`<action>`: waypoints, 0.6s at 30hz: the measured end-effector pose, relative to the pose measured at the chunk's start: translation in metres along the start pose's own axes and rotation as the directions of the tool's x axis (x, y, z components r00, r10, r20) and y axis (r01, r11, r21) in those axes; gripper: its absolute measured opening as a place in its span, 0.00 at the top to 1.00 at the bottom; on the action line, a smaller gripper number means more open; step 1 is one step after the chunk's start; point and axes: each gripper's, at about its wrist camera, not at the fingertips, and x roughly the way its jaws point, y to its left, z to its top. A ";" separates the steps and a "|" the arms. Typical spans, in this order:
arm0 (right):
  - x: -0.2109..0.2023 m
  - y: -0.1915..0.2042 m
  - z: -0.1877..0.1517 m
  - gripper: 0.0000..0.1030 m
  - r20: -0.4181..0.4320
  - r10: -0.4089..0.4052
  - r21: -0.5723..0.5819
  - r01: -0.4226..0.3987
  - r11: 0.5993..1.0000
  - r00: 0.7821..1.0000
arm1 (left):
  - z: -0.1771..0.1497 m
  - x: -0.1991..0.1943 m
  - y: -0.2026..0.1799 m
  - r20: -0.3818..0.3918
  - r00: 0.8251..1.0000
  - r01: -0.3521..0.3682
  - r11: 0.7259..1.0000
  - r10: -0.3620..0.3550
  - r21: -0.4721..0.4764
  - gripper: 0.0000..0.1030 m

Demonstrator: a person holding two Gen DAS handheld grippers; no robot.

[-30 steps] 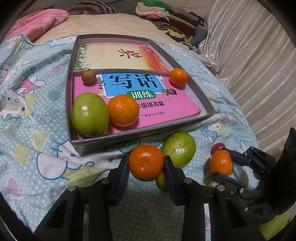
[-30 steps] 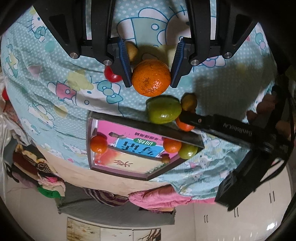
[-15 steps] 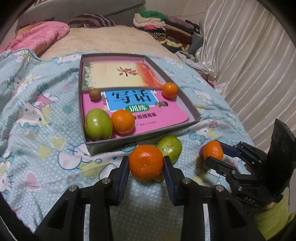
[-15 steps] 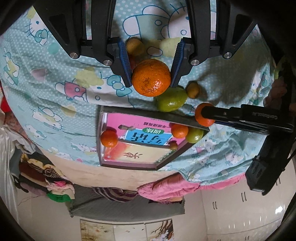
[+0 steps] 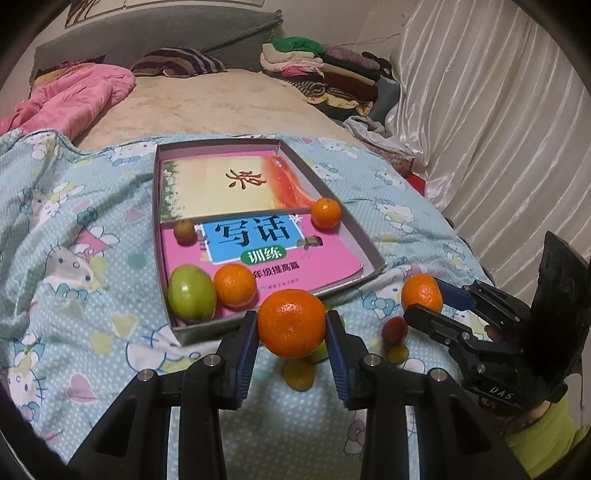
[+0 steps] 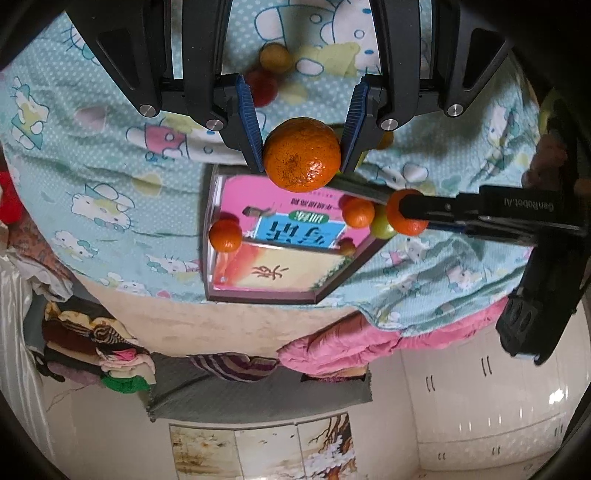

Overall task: Organize fruits
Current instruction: 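Lift and carry both held oranges over the tray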

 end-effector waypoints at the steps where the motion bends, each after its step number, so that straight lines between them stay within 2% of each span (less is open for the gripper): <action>1: 0.000 -0.001 0.002 0.58 0.001 -0.001 0.001 0.001 1.000 1.000 | 0.001 0.001 0.000 0.001 1.000 -0.001 1.000 0.001 0.001 0.65; 10: 0.009 -0.023 0.022 0.58 0.005 -0.007 0.050 0.006 0.999 1.000 | 0.017 0.013 -0.006 0.001 1.000 -0.003 1.000 0.003 0.014 0.65; 18: 0.020 -0.034 0.037 0.58 0.000 -0.027 0.050 0.027 0.998 1.000 | 0.025 0.025 -0.006 -0.003 1.000 -0.005 1.000 0.005 0.022 0.65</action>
